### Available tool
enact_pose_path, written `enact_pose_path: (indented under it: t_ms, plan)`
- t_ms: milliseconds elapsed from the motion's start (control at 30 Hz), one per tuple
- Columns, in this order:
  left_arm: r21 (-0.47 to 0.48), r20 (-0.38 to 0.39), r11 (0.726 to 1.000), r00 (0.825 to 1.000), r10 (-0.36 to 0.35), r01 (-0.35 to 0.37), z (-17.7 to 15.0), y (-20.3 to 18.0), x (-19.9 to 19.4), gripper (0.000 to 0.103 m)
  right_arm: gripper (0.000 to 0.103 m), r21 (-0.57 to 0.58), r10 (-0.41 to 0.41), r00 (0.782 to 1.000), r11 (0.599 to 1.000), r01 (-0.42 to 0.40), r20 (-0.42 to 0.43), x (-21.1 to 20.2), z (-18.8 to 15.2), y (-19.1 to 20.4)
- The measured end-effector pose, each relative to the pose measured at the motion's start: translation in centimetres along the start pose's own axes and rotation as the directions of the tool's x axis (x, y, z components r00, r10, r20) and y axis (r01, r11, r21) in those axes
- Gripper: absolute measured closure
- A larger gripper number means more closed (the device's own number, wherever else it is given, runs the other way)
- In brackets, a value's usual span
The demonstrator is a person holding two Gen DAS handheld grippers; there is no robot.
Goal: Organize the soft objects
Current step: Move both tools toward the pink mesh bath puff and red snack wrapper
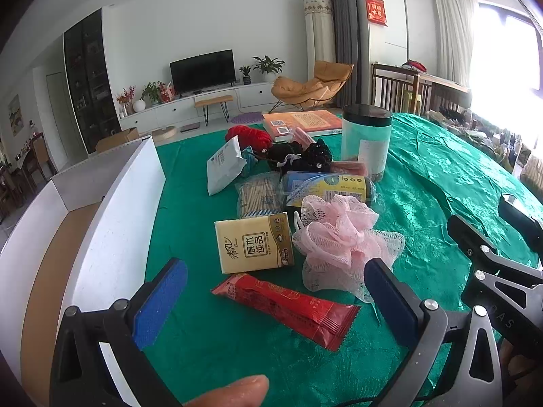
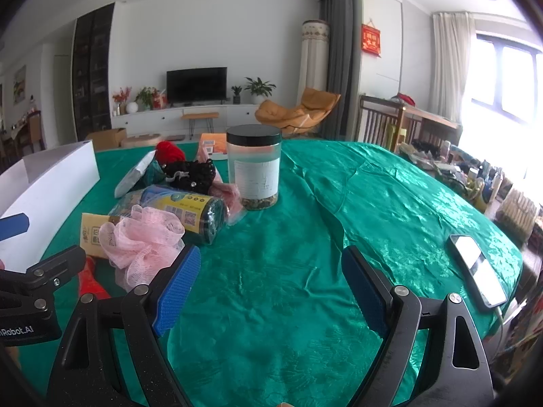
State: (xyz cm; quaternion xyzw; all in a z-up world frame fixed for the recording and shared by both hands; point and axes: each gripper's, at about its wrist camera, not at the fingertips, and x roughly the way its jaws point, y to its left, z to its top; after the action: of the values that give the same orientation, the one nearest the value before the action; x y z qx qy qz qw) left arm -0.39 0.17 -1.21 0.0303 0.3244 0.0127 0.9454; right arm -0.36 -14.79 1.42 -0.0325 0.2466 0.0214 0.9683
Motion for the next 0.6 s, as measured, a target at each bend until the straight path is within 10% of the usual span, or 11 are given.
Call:
enact_pose_path:
  t_ms: [600]
  plan:
    - [0.002,-0.035,1.0,0.999,0.016,-0.016,-0.55,0.29,0.64,0.0,0.016,-0.004,0.009,1.0,1.0,-0.009,0.001,-0.14,0.15,0.17]
